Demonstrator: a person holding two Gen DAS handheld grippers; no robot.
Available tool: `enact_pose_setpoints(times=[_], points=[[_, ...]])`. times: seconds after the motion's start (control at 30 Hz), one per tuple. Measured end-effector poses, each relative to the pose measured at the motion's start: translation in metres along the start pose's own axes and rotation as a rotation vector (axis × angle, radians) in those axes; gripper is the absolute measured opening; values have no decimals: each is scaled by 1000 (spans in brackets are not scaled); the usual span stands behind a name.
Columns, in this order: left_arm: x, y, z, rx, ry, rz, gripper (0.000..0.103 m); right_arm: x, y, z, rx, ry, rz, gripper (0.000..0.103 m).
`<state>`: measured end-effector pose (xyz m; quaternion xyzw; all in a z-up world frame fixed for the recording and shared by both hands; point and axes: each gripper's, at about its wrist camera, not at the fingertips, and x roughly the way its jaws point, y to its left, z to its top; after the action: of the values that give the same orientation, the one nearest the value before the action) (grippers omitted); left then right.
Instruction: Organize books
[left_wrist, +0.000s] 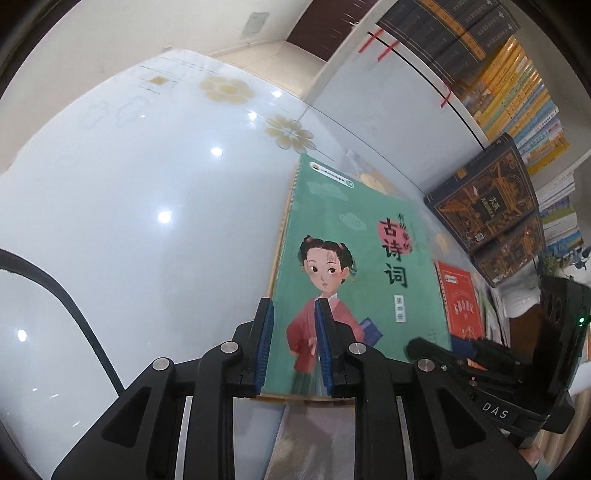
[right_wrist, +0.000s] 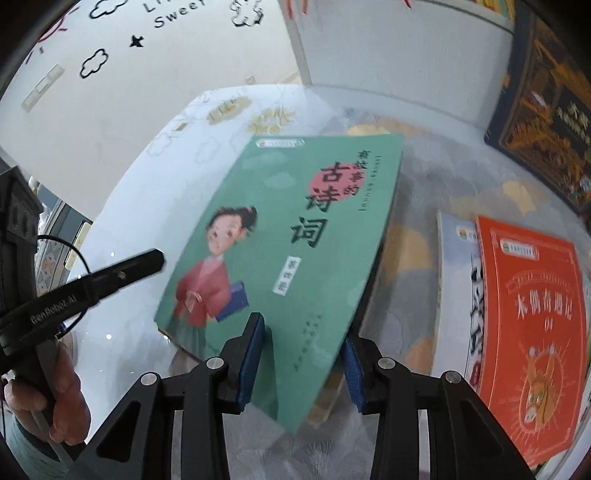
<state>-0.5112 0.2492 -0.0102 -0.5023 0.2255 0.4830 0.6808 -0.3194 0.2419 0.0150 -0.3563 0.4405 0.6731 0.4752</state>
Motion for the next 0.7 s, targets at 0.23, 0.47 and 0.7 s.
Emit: enact_pose_setpoints(times=[0.23, 0.47, 0.7], points=[[-3, -52, -22, 89, 66, -89, 19, -36, -45, -52, 98, 0, 33, 40], [44, -168, -55, 269, 241, -272, 21, -90, -169, -104, 400, -91, -83, 46], [102, -228, -62, 322, 292, -164, 21, -111, -260, -105, 535, -142, -162, 46]])
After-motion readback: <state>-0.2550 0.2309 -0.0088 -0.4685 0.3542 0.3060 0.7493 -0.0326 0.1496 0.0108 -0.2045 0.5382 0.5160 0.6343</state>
